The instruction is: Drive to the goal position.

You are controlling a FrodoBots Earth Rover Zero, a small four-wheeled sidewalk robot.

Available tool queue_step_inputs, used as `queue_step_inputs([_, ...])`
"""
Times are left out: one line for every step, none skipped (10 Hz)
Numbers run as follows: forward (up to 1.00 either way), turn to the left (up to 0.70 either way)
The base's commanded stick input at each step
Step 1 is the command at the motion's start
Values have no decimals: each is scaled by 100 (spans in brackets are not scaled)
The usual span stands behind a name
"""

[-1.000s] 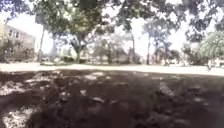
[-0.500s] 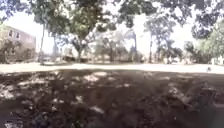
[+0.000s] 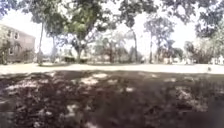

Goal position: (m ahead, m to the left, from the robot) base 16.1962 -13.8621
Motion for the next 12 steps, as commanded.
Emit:
queue_step_inputs([70, 0])
queue_step_inputs([70, 0])
queue_step_inputs([70, 0])
queue_step_inputs([70, 0])
queue_step_inputs([70, 0])
queue_step_inputs([70, 0])
queue_step_inputs([70, 0])
queue_step_inputs([70, 0])
queue_step_inputs([70, 0])
queue_step_inputs([70, 0])
queue_step_inputs([70, 0])
queue_step_inputs([70, 0])
